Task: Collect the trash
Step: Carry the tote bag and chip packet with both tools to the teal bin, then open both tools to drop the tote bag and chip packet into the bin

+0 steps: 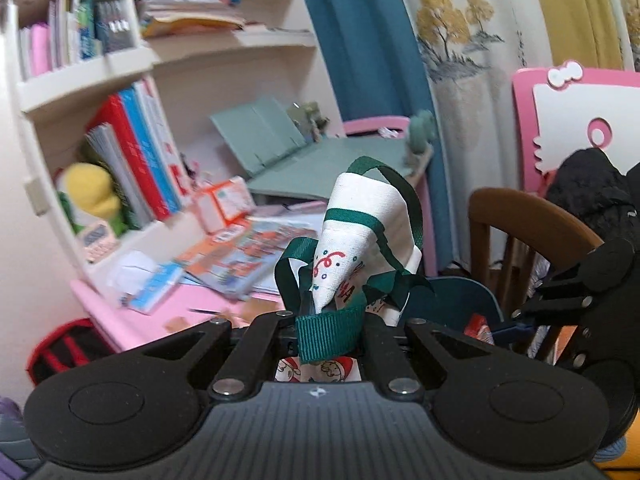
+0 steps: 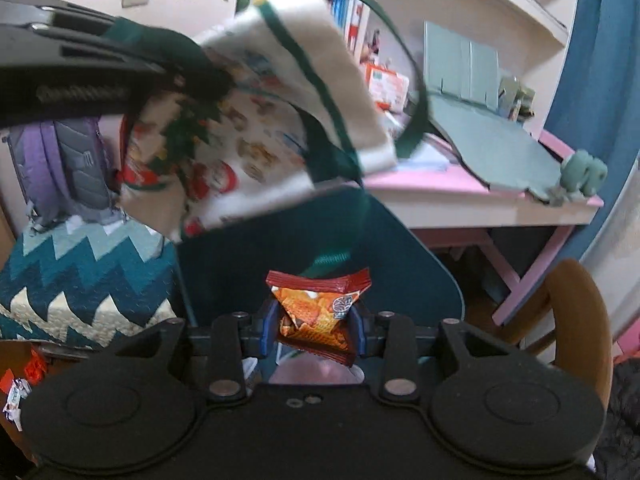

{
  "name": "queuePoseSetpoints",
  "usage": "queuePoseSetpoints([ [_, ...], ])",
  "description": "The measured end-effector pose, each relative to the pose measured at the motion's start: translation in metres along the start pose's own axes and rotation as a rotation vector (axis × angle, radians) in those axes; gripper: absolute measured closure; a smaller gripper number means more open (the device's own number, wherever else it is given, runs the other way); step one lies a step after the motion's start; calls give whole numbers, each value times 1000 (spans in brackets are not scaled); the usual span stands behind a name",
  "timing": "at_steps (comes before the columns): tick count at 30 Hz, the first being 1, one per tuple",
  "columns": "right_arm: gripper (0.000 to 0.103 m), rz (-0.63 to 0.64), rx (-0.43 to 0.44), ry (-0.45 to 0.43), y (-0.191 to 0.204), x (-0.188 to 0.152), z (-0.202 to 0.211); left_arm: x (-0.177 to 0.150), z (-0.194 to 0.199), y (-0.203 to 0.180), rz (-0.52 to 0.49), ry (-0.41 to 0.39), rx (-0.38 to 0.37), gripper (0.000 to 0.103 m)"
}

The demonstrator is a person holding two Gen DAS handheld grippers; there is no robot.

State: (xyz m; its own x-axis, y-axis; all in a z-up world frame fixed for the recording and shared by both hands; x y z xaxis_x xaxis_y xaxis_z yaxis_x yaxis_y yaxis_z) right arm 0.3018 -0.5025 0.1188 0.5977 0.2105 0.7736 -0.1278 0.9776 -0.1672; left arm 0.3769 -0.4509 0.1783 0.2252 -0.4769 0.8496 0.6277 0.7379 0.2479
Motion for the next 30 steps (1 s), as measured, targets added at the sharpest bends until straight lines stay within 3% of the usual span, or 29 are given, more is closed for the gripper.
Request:
queuePoseSetpoints([
  [7, 68, 15, -1, 64, 4, -9, -30, -14, -53, -16, 31, 74, -43, 101],
  [15, 67, -15, -2, 147, 0, -23, -61, -52, -105, -29, 63, 231, -101, 100],
  [23, 67, 14, -1, 199, 5, -26, -69, -76, -129, -37, 71, 339, -144, 100],
  [30, 66, 0, 2, 217, 5, -26, -71, -80, -130, -40, 71, 361, -170, 97],
])
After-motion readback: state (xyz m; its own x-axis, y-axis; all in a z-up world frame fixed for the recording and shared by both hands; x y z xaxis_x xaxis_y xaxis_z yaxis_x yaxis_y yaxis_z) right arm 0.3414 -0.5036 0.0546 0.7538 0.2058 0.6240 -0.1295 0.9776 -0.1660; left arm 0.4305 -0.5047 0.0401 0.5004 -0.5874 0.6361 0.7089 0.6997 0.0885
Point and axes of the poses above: each gripper's, at about its wrist camera, not at the fingertips, and z roughly against the way its jaws point, y to its left, x to its top, the point moved 7 cm from there along -z, roughly the way its jaws point, and after that the axes turned 4 degrees about -x, right-handed, at the moved point
